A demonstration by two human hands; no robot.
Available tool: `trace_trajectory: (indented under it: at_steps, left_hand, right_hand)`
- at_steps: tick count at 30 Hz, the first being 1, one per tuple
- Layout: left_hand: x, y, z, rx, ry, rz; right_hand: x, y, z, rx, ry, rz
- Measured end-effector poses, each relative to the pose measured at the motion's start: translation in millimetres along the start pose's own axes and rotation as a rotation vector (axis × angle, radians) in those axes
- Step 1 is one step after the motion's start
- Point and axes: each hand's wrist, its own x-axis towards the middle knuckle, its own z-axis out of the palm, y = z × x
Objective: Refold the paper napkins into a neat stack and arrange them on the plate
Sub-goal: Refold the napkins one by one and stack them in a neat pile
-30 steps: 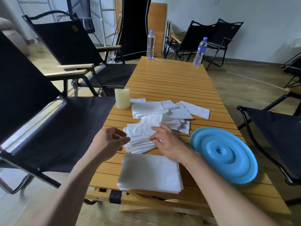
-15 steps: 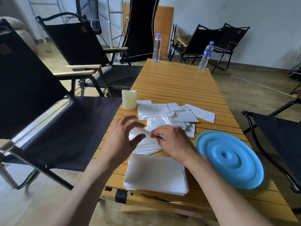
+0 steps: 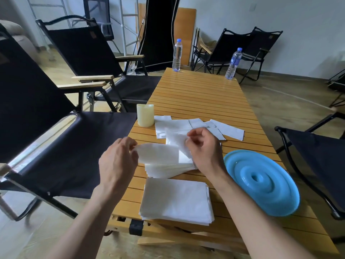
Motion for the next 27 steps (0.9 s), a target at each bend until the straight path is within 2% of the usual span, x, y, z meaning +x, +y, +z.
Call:
trace_trajectory:
  at_steps: [3,6,8,10,12,14,18,21,24,27]
  left_hand:
    - [2,-3,0,-0.044,-0.118,-0.075]
    - [2,1,-2,-0.073,-0.144,0.022]
    - [6,13,-11,-0.378,-0.129,0.118]
    - [8,29,-22,-0.704,-0.251,0.153]
    - [8,42,-27,-0.753,-0.357,0.181]
    - [6,48,-27,-0.759,-0.384,0.169]
    - [4,45,-26,-0.854,-0.422,0.069]
    - [7,37,-24,-1.034,-0.456,-0.175]
    - [11,32,-28,-1.232,-0.504,-0.401]
    - [14,24,-32,-1.159,-0.543,-0.459]
  right_hand:
    - [3,-10,-8,0.088,0.008,-0.062]
    - [2,-15,-12,0.023,-0.077,-0.086]
    - [0,-17,-12,-0.042,-0.130,-0.130]
    - [-3,-18,-10,-0.052,-0.191,-0.163]
    - [-5,-20,-8,-0.030,-0.263,-0.171]
    - [-6,-22,-8,0.013,-0.329,-0.168]
    - [-5,-26,-16,0.180,-0.311,-0.113]
    - [0,-28,-33,0.169,-0.318,0.124]
    - [0,-19,-48,0.096,-0.494,0.325]
    - [0,-13,-56,0.182,-0.449,0.432]
